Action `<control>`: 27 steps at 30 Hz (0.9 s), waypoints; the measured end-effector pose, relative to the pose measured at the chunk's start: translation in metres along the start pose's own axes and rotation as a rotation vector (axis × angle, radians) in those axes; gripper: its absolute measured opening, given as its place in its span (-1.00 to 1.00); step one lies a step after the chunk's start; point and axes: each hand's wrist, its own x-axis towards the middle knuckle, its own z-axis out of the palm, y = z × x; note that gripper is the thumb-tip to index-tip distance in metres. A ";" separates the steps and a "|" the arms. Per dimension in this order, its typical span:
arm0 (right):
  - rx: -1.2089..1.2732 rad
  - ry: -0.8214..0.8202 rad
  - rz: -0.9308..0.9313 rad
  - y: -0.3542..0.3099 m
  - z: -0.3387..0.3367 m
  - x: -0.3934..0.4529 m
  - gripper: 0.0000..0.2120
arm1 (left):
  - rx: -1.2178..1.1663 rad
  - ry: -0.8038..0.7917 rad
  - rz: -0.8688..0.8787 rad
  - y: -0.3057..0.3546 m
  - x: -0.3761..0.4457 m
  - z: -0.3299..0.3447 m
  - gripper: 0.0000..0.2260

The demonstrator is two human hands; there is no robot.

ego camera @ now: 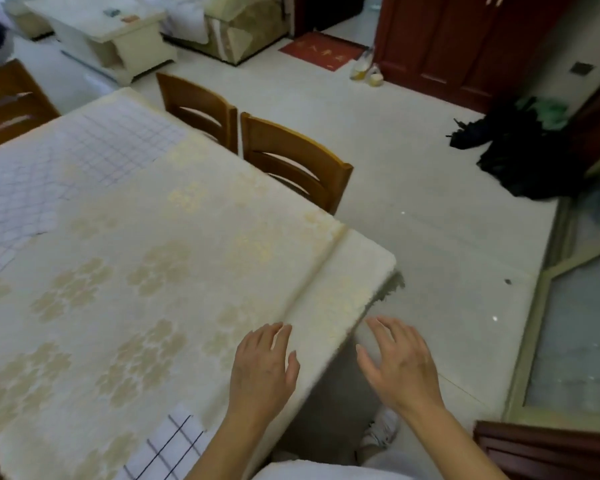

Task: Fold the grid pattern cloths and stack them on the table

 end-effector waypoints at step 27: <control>0.042 0.040 0.327 0.318 -0.082 0.101 -0.41 | 0.069 -0.147 0.253 0.293 0.232 0.107 -0.58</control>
